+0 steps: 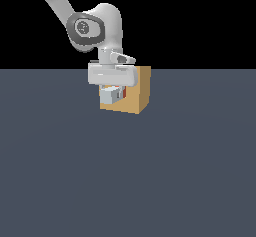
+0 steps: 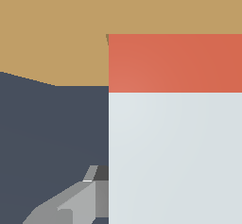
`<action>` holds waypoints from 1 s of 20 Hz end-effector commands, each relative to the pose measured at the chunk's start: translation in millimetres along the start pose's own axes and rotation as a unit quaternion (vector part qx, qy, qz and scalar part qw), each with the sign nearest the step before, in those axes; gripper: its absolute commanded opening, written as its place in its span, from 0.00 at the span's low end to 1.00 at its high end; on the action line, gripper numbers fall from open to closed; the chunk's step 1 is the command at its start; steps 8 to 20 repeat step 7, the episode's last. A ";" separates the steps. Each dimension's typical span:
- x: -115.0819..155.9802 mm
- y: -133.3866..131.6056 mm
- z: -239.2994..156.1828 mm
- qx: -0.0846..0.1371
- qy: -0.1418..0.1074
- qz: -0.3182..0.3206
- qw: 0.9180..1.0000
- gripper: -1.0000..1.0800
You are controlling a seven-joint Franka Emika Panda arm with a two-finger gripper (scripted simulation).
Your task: Insert the peg into the horizontal hole in a box.
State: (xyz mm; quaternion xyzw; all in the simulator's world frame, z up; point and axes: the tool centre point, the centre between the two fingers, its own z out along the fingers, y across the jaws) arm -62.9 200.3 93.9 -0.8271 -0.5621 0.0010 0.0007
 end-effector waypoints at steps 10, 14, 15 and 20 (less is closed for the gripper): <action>19.6 3.0 -2.9 -0.002 0.002 0.001 1.000 0.00; 19.6 3.0 -2.9 -0.002 0.002 0.001 1.000 0.00; 19.6 3.0 -2.9 -0.002 0.002 0.001 1.000 0.00; 19.6 3.0 -2.9 -0.002 0.002 0.001 1.000 0.00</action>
